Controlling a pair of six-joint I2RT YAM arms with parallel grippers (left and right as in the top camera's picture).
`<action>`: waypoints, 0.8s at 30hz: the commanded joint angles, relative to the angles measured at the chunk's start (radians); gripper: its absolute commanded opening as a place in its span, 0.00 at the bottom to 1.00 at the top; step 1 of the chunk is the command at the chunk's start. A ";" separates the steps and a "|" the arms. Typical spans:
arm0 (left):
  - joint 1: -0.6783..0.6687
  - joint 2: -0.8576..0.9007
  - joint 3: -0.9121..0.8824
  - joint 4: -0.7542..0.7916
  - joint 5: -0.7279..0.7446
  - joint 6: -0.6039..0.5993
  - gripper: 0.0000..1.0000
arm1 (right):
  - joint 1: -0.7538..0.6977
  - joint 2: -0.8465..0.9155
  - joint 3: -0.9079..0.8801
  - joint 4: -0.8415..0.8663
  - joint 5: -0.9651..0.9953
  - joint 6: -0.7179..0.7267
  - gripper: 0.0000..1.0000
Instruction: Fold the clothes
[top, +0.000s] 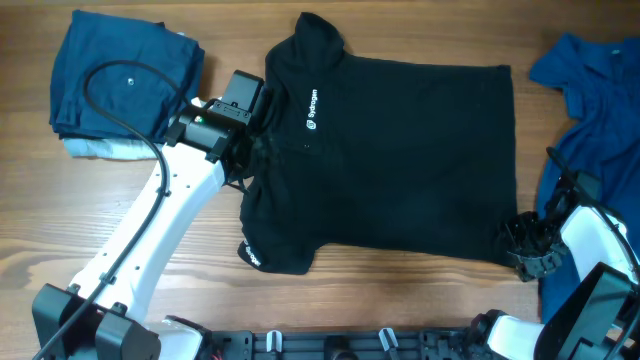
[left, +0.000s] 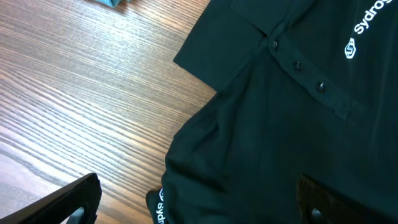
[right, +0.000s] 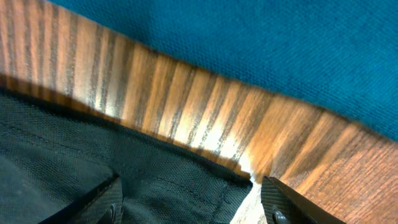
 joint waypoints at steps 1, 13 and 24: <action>0.003 0.008 -0.005 -0.003 -0.016 -0.014 1.00 | -0.003 0.017 -0.028 0.004 0.037 -0.001 0.71; 0.003 0.008 -0.005 -0.016 0.014 -0.014 0.95 | -0.003 0.017 -0.069 0.058 0.035 -0.001 0.13; 0.003 0.008 -0.207 -0.010 0.186 -0.017 0.95 | -0.003 0.017 -0.069 0.055 0.035 -0.003 0.04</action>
